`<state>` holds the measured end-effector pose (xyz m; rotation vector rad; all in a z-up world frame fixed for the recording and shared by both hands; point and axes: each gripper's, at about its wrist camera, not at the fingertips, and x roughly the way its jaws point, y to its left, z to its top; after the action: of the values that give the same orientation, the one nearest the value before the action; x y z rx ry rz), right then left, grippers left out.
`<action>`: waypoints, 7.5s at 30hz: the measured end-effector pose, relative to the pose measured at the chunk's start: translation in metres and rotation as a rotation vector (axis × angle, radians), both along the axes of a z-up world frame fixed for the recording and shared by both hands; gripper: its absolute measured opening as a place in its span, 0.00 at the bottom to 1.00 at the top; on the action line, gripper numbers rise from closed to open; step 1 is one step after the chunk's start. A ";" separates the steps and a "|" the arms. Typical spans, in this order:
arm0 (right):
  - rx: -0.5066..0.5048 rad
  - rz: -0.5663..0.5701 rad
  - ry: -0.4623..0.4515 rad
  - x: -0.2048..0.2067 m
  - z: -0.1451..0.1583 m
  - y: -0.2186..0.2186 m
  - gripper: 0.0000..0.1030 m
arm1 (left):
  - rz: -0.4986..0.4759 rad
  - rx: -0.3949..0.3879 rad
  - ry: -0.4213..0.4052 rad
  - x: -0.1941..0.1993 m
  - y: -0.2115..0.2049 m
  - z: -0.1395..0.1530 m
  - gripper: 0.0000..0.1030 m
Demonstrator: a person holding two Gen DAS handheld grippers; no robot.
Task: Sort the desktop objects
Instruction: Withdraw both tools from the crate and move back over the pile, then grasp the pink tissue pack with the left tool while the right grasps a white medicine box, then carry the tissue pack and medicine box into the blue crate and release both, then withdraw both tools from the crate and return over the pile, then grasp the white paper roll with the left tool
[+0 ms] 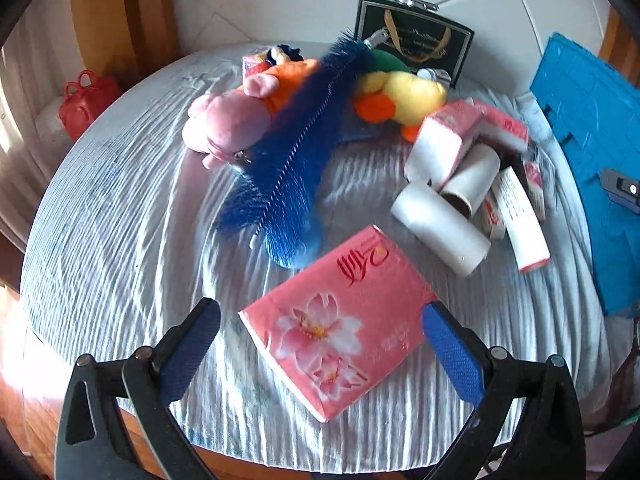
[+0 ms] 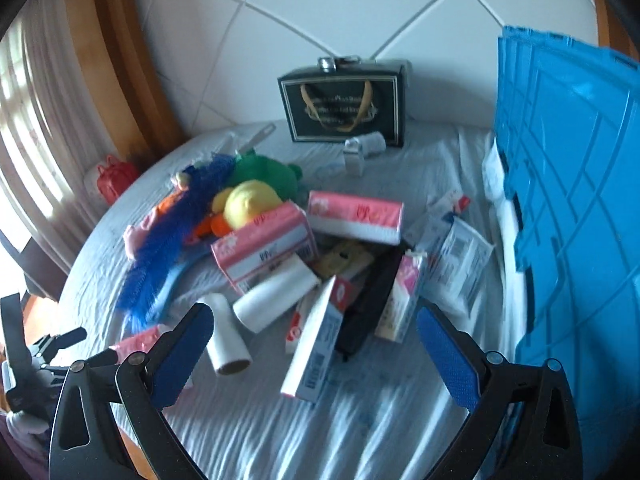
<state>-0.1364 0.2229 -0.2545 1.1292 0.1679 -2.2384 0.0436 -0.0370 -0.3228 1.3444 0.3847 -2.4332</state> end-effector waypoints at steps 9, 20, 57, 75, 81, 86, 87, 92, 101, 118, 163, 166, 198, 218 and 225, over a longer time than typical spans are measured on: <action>0.083 -0.027 -0.107 0.001 -0.042 0.005 1.00 | -0.170 -0.093 -0.133 -0.023 0.020 -0.039 0.99; 0.162 -0.063 -0.187 -0.007 -0.076 -0.010 1.00 | -0.049 0.165 -0.142 -0.069 -0.008 -0.063 0.99; 0.095 0.000 -0.012 0.010 0.010 -0.017 0.22 | -0.097 -0.024 0.111 -0.062 0.045 0.061 0.94; -0.132 -0.194 0.465 0.054 0.186 0.092 0.22 | -0.339 -0.160 0.522 -0.115 0.170 0.225 0.94; -0.108 -0.372 0.545 0.051 0.216 0.170 0.22 | -0.444 -0.130 0.596 -0.146 0.235 0.267 0.94; -0.027 -0.522 0.565 0.041 0.221 0.239 0.22 | -0.535 -0.081 0.601 -0.169 0.304 0.285 0.94; -0.011 -0.548 0.558 0.037 0.219 0.253 0.22 | -0.551 -0.077 0.593 -0.174 0.318 0.286 0.94; 0.064 -0.644 0.508 0.018 0.201 0.308 0.22 | -0.620 -0.061 0.549 -0.190 0.395 0.283 0.94; 0.125 -0.676 0.383 -0.008 0.160 0.361 0.22 | -0.662 -0.097 0.443 -0.203 0.465 0.263 0.94; 0.139 -0.676 0.309 -0.025 0.133 0.389 0.22 | -0.633 -0.138 0.394 -0.210 0.481 0.251 0.96; 0.040 -0.725 0.574 0.029 0.177 0.306 1.00 | -0.088 -0.193 0.537 -0.118 0.245 0.231 0.99; -0.064 -0.627 0.643 0.049 0.193 0.272 1.00 | -0.010 -0.179 0.467 -0.114 0.205 0.209 0.99; 0.061 -0.092 0.139 -0.021 -0.035 -0.003 1.00 | 0.187 0.013 -0.096 -0.128 0.069 -0.032 0.99; 0.098 -0.189 -0.052 -0.091 -0.105 0.009 0.53 | 0.164 0.019 -0.132 -0.143 0.070 -0.066 0.82; 0.027 -0.183 -0.144 -0.095 -0.113 0.014 0.16 | 0.134 0.025 -0.113 -0.136 0.065 -0.060 0.49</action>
<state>-0.2309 0.2371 -0.3674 1.3637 0.0365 -2.3067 -0.0924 0.0285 -0.3824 1.4111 0.4621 -2.2400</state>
